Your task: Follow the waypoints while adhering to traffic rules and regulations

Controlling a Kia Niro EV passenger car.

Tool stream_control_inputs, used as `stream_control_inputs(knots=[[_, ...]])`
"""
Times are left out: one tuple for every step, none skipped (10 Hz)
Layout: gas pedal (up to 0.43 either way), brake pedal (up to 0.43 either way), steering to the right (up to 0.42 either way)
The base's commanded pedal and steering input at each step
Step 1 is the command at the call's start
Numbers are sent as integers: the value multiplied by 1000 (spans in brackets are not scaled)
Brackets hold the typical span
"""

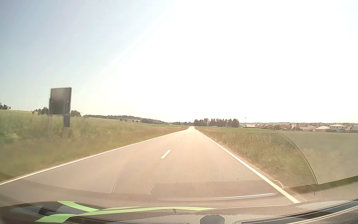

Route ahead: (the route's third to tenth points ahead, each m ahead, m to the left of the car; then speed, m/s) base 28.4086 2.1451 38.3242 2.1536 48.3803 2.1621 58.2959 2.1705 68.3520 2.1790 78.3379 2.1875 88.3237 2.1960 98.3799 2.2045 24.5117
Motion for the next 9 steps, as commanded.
stream_control_inputs(knots=[[228, 0, -1], [228, 0, -1], [240, 0, -1], [240, 0, -1], [248, 0, -1], [240, 0, -1], [228, 0, -1], [197, 0, -1], [177, 0, -1]])
